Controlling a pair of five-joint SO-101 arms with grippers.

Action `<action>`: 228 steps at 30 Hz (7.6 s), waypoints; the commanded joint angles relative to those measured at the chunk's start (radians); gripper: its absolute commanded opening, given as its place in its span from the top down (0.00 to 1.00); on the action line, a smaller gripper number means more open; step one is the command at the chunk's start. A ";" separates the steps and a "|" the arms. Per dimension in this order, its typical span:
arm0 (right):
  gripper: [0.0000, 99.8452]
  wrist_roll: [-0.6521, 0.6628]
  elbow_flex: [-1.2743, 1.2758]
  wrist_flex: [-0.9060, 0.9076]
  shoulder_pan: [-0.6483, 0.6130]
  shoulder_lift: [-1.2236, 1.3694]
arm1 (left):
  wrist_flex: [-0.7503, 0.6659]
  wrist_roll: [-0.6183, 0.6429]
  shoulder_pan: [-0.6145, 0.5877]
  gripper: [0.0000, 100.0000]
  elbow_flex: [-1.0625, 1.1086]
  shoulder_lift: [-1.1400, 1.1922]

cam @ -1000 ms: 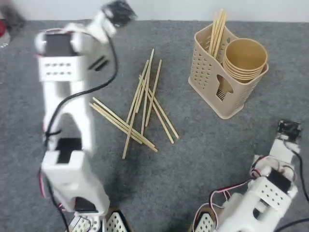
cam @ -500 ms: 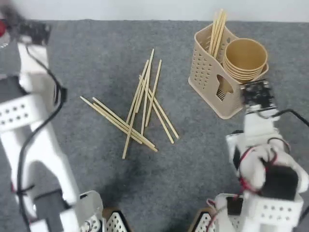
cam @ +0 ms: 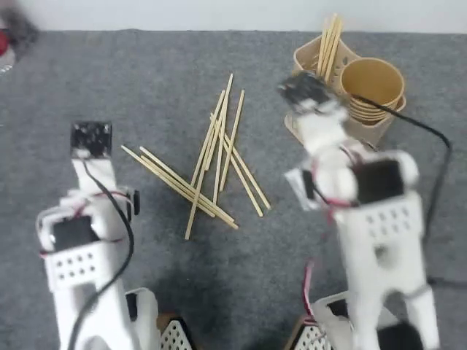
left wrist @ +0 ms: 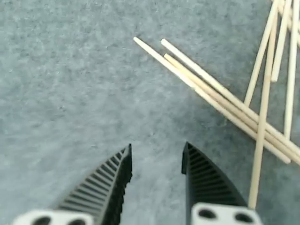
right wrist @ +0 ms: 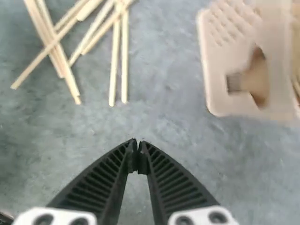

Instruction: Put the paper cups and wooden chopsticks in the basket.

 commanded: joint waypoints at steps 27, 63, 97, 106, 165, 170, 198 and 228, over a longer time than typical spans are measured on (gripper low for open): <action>0.87 -0.012 -1.455 -0.042 -0.157 1.560 | -0.195 0.058 0.127 0.83 0.653 -0.867; 0.99 0.048 -1.441 0.041 -0.093 1.733 | -0.193 0.057 0.144 0.83 0.656 -0.867; 0.99 0.055 -1.056 0.064 -0.104 1.116 | -0.196 0.057 0.144 0.83 0.657 -0.867; 0.99 0.055 -0.853 0.062 -0.107 0.888 | -0.195 0.057 0.144 0.83 0.657 -0.867; 0.82 0.331 -0.563 -0.217 -0.085 1.121 | -0.210 0.055 0.146 0.83 0.668 -0.867; 0.83 0.331 -0.563 -0.252 -0.082 1.165 | -0.210 0.055 0.146 0.83 0.668 -0.867; 0.99 0.325 -0.609 -0.231 -0.085 1.176 | -0.207 0.055 0.146 0.83 0.668 -0.867; 0.96 0.330 -0.611 -0.202 -0.082 1.176 | -0.207 0.055 0.146 0.83 0.668 -0.867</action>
